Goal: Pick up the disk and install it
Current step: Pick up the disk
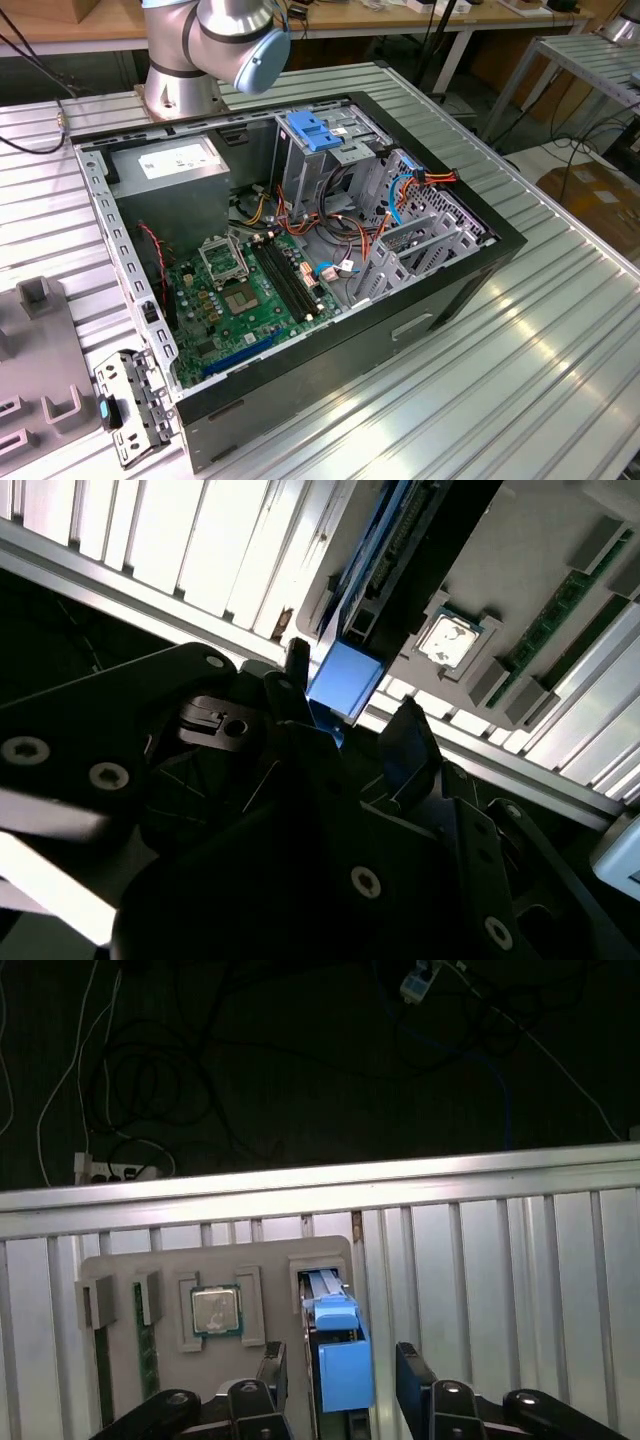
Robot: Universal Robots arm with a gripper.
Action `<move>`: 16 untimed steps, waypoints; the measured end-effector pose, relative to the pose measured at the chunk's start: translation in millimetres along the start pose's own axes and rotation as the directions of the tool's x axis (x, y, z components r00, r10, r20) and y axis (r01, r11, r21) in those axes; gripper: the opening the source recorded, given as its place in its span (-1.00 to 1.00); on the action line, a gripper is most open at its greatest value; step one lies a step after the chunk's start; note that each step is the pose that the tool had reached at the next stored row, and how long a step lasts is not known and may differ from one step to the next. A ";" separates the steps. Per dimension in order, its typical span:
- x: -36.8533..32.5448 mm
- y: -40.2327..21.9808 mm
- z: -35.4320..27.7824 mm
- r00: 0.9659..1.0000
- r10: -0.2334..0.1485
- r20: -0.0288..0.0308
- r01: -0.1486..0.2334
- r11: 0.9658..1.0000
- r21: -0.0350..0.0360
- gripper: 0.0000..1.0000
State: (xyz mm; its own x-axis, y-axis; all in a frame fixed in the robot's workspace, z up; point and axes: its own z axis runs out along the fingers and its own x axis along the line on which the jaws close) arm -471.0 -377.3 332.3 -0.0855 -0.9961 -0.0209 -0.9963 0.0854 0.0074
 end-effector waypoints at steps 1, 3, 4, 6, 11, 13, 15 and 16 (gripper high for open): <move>0.1 0.0 2.2 1.000 -0.002 0.000 0.002 1.000 0.000 0.11; 1.6 0.6 9.3 1.000 -0.008 0.001 0.008 1.000 0.000 0.11; 1.8 0.5 10.7 1.000 -0.009 0.001 0.009 1.000 0.000 0.11; 1.9 0.5 12.4 1.000 -0.010 0.001 0.010 1.000 0.000 0.11; 1.9 0.5 12.7 1.000 -0.011 0.001 0.011 1.000 0.000 0.11; 1.9 0.5 12.7 1.000 -0.011 0.001 0.011 1.000 0.000 0.11; 1.9 0.5 12.7 1.000 -0.011 0.001 0.011 1.000 0.000 0.11; 1.9 0.5 12.7 1.000 -0.011 0.001 0.011 1.000 0.000 0.11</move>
State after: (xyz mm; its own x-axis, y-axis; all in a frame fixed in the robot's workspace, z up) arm -471.7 -378.8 319.6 -0.0742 -0.9970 -0.0222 -0.9972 0.0741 0.0074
